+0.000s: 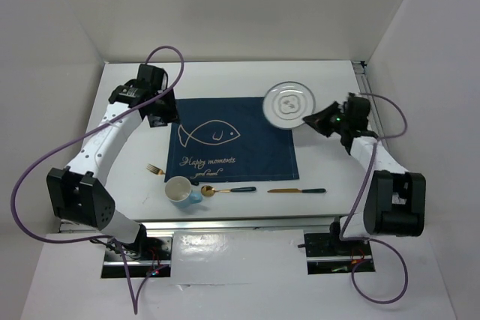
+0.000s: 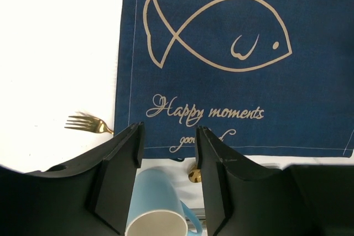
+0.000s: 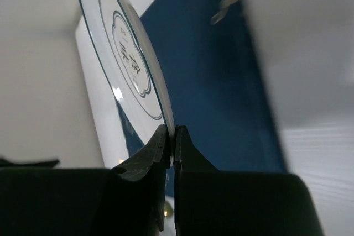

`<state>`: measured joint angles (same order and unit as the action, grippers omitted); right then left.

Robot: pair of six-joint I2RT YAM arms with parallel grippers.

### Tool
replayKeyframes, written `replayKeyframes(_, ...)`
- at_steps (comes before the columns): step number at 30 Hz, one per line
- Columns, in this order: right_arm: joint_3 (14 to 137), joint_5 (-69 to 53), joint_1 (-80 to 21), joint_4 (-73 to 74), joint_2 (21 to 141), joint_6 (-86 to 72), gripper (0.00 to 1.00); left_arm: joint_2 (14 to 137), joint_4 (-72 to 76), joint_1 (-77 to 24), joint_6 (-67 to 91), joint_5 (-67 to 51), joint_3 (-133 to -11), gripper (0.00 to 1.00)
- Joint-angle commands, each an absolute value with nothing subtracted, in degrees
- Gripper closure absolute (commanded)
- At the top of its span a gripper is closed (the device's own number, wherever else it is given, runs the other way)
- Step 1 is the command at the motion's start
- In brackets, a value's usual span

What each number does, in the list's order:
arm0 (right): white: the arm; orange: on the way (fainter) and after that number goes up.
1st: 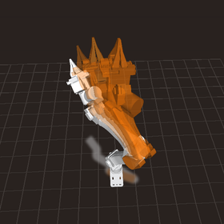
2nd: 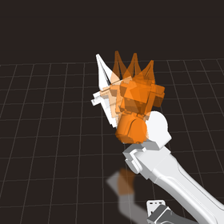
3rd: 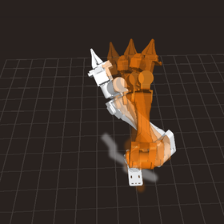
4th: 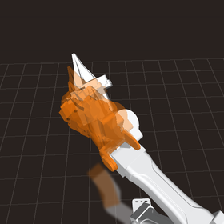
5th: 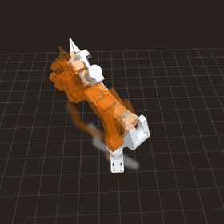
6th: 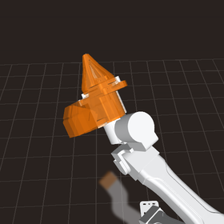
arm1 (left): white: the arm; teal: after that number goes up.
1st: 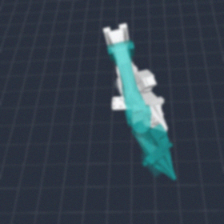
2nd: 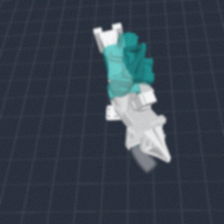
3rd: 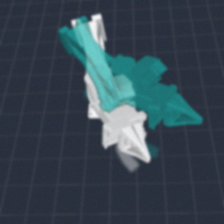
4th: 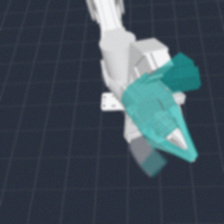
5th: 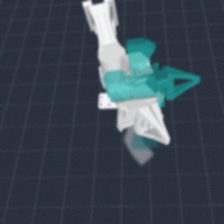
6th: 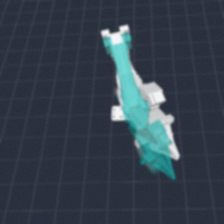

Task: Set the dinner table for one person

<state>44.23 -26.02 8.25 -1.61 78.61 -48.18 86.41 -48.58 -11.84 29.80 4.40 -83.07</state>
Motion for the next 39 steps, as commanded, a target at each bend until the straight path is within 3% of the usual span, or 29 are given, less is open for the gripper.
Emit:
replayKeyframes(1, 49.83, -32.78, -3.81, -1.23, 82.42, -45.35, 1.0, 82.36, -50.97, -11.95, 29.0, 5.98, -85.52, 0.42)
replayKeyframes(7, 56.42, -31.55, -15.36, -2.9, 92.27, -46.49, 1.0, 78.05, -51.5, -11.95, 29.53, 7.21, -84.99, 0.37)
replayKeyframes(19, 62.47, -31.03, -19.15, -2.48, 108.36, -48.44, 0.98, 75.15, -52.12, -10.9, 29.53, 6.68, -82.71, 0.36)
replayKeyframes(20, 63.19, -29.37, -19.68, -0.98, 108.37, -47.73, 0.9, 75.15, -52.12, -10.9, 29.53, 6.68, -82.71, 0.36)
replayKeyframes(21, 63.89, -28.49, -19.69, 0.51, 108.98, -47.12, 0.7, 75.15, -52.12, -10.9, 29.53, 6.68, -82.71, 0.36)
replayKeyframes(23, 64.69, -26.47, -20.21, 4.03, 108.03, -45.28, 0.44, 75.15, -52.64, -10.9, 29.0, 6.68, -83.31, 0.36)
replayKeyframes(24, 65.21, -23.67, -20.74, 6.65, 106.71, -44.74, 0.25, 75.15, -52.65, -10.9, 29.0, 6.68, -83.84, 0.36)
replayKeyframes(26, 66.97, -18.06, -21.44, 10.09, 104.86, -43.16, 0.14, 75.15, -53.17, -10.9, 29.0, 6.68, -85.25, 0.36)
replayKeyframes(29, 68.99, -9.62, -22.06, 15.98, 100.03, -41.93, 0.07, 75.15, -53.78, -10.9, 28.48, 7.21, -87.44, 0.36)
replayKeyframes(32, 70.57, -2.23, -26.08, 19.42, 94.41, -40.0, 0.07, 75.15, -54.84, -10.37, 29.0, 7.73, -90.08, 0.36)
replayKeyframes(39, 78.57, -2.55, -43.74, 21.62, 94.82, -28.49, 0.1, 75.15, -56.51, -8.79, 32.43, 12.22, -93.08, 0.34)
